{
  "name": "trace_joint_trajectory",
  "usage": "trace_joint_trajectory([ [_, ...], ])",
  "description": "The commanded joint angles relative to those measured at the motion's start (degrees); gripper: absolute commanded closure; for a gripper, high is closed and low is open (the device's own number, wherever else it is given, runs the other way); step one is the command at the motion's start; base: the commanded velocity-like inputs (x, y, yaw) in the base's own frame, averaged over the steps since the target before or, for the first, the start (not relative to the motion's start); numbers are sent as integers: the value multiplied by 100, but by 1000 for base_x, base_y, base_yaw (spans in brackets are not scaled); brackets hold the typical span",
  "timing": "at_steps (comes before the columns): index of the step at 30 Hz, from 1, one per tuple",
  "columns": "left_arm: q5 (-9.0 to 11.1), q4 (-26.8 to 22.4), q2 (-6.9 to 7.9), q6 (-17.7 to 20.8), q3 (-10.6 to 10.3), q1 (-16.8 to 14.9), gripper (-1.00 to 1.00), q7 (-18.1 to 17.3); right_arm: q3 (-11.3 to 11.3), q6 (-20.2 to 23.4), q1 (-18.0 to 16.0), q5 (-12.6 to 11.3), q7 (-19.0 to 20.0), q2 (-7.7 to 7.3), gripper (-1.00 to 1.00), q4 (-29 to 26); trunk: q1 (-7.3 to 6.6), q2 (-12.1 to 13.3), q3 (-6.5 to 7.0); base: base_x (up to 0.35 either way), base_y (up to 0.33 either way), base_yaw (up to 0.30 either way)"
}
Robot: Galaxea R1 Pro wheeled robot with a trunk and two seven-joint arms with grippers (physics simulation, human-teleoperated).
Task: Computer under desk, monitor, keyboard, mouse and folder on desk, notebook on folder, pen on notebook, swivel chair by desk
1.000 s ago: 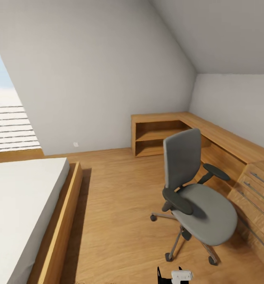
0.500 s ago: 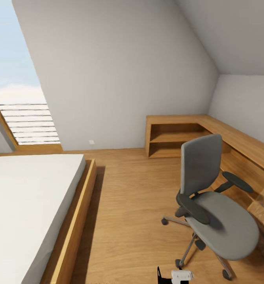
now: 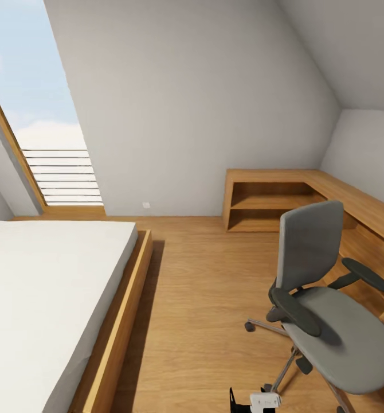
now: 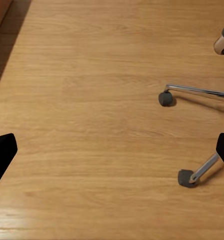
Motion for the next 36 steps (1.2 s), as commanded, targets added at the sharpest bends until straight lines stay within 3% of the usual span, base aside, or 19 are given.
trace_joint_trajectory([
  [1,50,-4,-1,-18,-12,-3,-100,-18,-28,-14,-5,61,-36,2,-100,8,0,-3,-5,0,0,13],
  [6,48,-273,-9,-11,-40,-3,-100,7,-30,134,-15,58,-67,31,-100,-85,0,-3,-5,0,0,5],
  [10,2,-816,-100,46,-45,-3,-100,13,-31,838,-62,44,-62,105,-100,-499,0,-3,-5,0,0,1],
  [12,-117,-1038,-174,66,-49,-3,-100,15,-31,1335,-109,37,-45,174,-100,-852,0,-3,-5,0,0,0],
  [13,-324,-1290,-239,118,-52,-3,-100,22,-31,1770,-144,24,-27,262,-100,-1254,0,-3,-5,21,0,0],
  [14,-405,-1385,-256,170,-52,-3,-100,30,-31,1879,-151,21,-16,291,-100,-1375,0,-3,-5,46,0,0],
  [16,-643,-1707,-303,487,-49,-3,-100,67,-32,2090,-166,15,32,344,-100,-1653,0,-3,-5,121,0,0],
  [18,-818,-2153,-342,1123,-39,-3,-100,112,-38,2218,-175,9,108,344,-100,-1830,0,-3,-5,227,0,0],
  [20,-891,-2428,-359,1578,-21,-3,-100,126,-45,2252,-178,4,200,344,-100,-1873,0,-3,-5,291,0,0],
  [23,-917,-2542,-362,1787,-5,-3,-100,109,-50,2128,-180,1,262,344,-100,-1867,0,-3,-5,316,0,0],
  [36,-936,-2269,-353,1878,9,-3,-100,97,-41,1467,-181,9,292,344,-100,-1443,0,-3,-5,274,0,0],
])
